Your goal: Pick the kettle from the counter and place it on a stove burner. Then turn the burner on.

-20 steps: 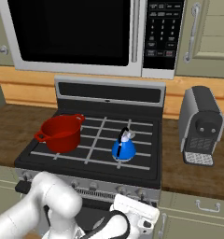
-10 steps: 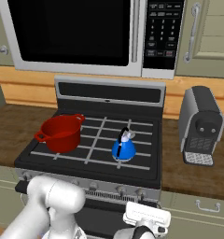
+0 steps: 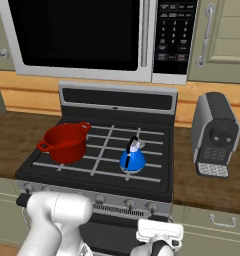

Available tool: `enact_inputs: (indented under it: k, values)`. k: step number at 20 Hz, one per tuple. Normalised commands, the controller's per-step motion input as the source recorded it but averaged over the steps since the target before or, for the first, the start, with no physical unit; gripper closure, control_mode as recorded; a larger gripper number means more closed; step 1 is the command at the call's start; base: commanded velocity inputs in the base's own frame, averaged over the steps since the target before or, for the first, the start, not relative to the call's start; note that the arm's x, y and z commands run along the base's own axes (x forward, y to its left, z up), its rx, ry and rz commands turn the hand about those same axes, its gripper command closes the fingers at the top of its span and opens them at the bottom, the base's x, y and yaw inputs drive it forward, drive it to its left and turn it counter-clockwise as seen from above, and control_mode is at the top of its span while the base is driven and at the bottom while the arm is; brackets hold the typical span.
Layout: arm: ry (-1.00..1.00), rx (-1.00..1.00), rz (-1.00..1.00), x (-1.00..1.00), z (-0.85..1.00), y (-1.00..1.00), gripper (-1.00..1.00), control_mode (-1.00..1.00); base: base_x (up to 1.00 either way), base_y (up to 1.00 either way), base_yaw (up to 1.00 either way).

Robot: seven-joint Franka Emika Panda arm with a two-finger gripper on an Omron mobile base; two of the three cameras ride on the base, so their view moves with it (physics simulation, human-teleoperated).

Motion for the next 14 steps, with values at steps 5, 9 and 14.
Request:
enact_inputs:
  k: [5,9,14]
  values:
    - [0.0,0.0,0.0,0.34,-0.28,0.0,-1.0,-1.0,0.0,0.0,0.0]
    - [0.0,0.0,0.0,0.22,-0.17,0.02,-1.0,-1.0,0.0,0.0,0.0]
    - [-0.02,0.0,0.0,-0.01,-0.14,0.18,-1.0,-1.0,0.0,0.0,0.0]
